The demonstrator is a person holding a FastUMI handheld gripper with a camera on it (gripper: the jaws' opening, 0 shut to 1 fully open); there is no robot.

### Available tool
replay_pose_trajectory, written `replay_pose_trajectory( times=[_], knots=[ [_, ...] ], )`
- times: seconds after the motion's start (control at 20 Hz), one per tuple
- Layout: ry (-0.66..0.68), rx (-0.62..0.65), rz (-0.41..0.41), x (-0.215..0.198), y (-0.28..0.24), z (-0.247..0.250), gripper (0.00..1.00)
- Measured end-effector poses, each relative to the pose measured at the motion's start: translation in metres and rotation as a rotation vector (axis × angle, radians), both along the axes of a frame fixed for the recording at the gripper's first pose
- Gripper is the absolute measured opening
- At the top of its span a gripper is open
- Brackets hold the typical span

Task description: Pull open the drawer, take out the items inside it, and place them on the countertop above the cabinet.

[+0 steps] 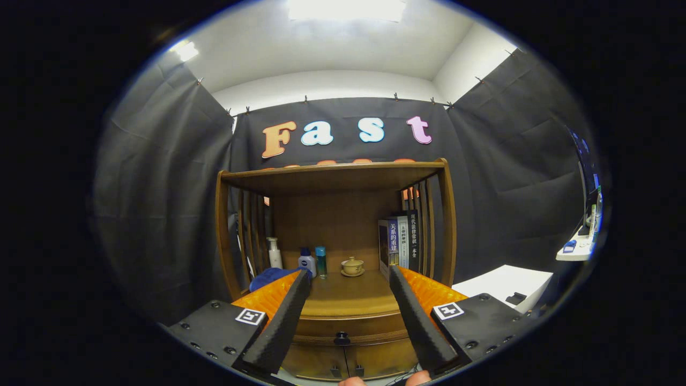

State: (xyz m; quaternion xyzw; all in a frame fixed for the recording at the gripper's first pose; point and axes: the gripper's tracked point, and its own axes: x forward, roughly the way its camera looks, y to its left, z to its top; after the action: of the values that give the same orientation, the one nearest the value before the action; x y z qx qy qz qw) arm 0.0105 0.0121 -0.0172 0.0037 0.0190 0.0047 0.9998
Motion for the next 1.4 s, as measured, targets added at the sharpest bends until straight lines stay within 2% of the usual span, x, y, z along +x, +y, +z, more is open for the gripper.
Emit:
replay_pose_trajectory(
  times=[0.3, 0.65, 0.85, 1.05, 1.4],
  knots=[
    [-0.022, -0.006, 0.003, 0.009, 0.003, 0.003, 0.98],
    [-0.041, 0.002, 0.017, 0.061, 0.012, -0.023, 0.98],
    [0.005, 0.006, 0.025, 0.089, 0.011, -0.072, 0.98],
    [0.039, -0.006, -0.033, 0.101, -0.003, -0.121, 0.98],
    [0.158, 0.050, 0.043, 0.123, 0.011, -0.216, 0.98]
  ],
)
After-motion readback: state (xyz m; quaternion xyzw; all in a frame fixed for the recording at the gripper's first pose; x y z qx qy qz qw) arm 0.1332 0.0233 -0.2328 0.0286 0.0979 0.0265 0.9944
